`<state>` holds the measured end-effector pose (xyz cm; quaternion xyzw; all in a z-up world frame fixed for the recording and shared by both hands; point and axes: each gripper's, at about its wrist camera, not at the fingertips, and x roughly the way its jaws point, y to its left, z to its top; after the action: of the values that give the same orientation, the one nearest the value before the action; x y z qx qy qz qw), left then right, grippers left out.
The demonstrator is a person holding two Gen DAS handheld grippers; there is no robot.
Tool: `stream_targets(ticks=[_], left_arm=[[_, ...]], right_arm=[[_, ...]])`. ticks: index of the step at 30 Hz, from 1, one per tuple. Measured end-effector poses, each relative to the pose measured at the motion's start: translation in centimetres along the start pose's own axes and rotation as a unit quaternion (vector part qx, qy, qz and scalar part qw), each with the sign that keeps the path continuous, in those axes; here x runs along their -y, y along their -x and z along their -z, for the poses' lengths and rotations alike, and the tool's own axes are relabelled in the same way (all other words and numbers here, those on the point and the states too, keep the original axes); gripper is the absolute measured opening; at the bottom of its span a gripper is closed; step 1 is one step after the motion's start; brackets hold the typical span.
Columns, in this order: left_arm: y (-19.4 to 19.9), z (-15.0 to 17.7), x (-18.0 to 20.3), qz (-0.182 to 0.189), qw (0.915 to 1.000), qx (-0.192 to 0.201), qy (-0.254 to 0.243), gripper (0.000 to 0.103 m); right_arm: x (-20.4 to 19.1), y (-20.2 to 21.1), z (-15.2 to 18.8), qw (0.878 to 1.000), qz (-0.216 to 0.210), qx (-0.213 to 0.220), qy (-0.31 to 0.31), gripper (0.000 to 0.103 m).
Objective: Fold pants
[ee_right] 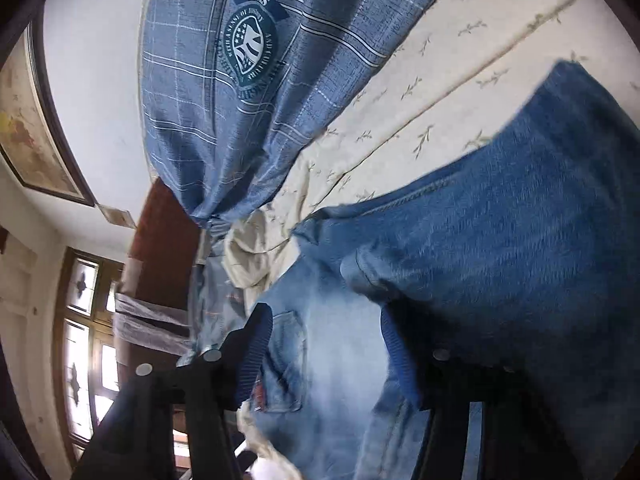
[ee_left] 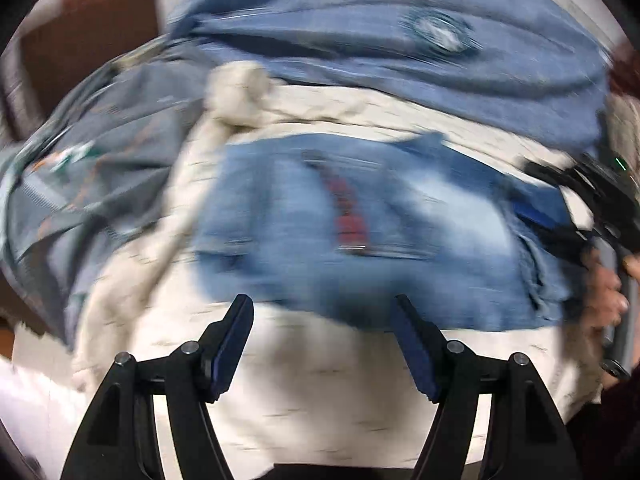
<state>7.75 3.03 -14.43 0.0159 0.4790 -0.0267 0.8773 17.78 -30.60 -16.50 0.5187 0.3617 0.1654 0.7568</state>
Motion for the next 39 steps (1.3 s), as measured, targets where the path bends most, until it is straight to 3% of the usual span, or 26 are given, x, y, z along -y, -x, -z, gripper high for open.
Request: stream_targets(ticks=[3, 7, 12, 17, 23, 30, 33, 37, 39], left_arm=[[0.2, 0.2, -5.2, -0.006, 0.9978, 0.005, 0.066, 0.072], [0.0, 0.7, -9.1, -0.01, 0.9935, 0.01, 0.113, 0.072], [0.4, 1.3, -10.0, 0.002, 0.9916, 0.016, 0.128, 0.073], [-0.2, 1.0, -9.7, 0.033, 0.9909, 0.017, 0.129, 0.08], [-2.6, -0.2, -9.0, 0.085, 0.9849, -0.006, 0.151, 0.08], [-7.2, -3.3, -8.9, 0.138, 0.9733, -0.067, 0.171, 0.081], [-9.1, -3.7, -8.4, 0.137, 0.9726, -0.088, 0.166, 0.081], [-10.1, -3.6, -7.8, 0.13, 0.9752, -0.084, 0.158, 0.08], [-10.1, -3.7, -7.9, 0.131, 0.9752, -0.081, 0.159, 0.071]], right_arm=[[-1.6, 1.8, 1.7, 0.999, -0.02, -0.003, 0.025, 0.061], [-4.0, 2.7, 5.1, 0.997, -0.025, -0.01, 0.075, 0.061], [-6.8, 3.3, 9.7, 0.988, 0.01, 0.002, 0.156, 0.061], [-9.0, 3.0, 12.9, 0.973, 0.035, 0.012, 0.226, 0.061], [-8.6, 1.2, 12.8, 0.969, 0.073, -0.002, 0.236, 0.061], [-8.5, 1.8, 11.7, 0.972, 0.064, 0.008, 0.224, 0.061], [-8.3, 2.0, 11.1, 0.975, 0.063, 0.011, 0.214, 0.061], [-8.2, 1.8, 10.8, 0.976, 0.062, 0.01, 0.21, 0.061], [-8.1, 1.5, 10.9, 0.975, 0.066, 0.007, 0.213, 0.061]])
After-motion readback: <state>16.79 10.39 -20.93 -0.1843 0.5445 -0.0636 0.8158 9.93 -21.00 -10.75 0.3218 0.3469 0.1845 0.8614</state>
